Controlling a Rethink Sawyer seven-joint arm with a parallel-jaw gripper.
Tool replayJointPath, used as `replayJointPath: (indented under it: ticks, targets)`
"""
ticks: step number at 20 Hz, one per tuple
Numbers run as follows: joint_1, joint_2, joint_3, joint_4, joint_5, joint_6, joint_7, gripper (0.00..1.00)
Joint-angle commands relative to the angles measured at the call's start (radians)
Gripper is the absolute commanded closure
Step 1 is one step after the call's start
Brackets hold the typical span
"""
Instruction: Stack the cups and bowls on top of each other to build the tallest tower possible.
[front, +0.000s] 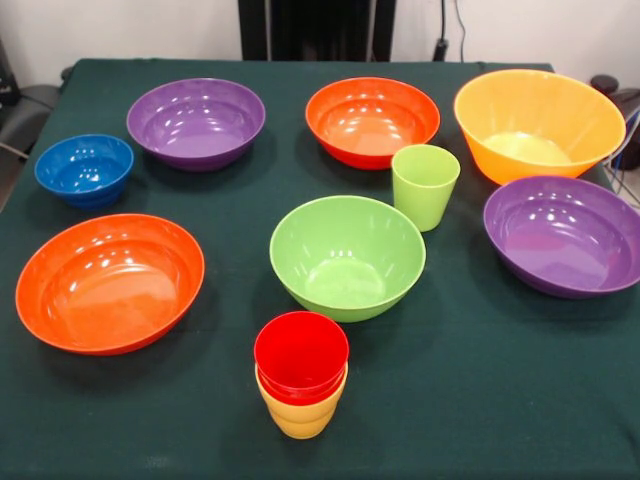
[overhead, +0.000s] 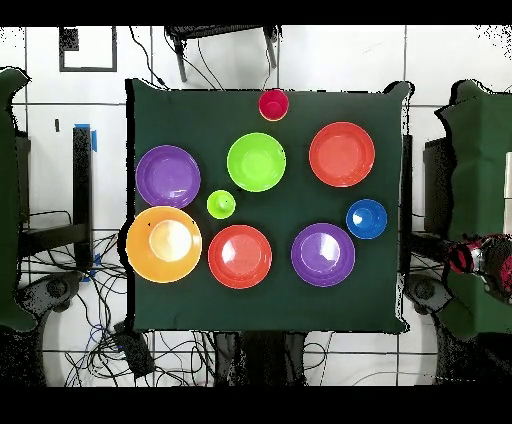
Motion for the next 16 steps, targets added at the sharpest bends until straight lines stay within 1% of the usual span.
replayJointPath:
  ticks: [1, 7, 10, 16]
  targets:
    - [0.026, 0.19, 0.071, -0.051, -0.133, -0.062, -0.249, 0.0]
    - [0.036, 0.294, 0.1, -0.083, -0.177, -0.077, -0.229, 0.0]
    - [0.038, 0.327, 0.116, -0.099, -0.194, -0.086, -0.218, 0.0]
    - [0.045, 0.411, 0.123, -0.153, -0.245, -0.08, -0.228, 0.0]
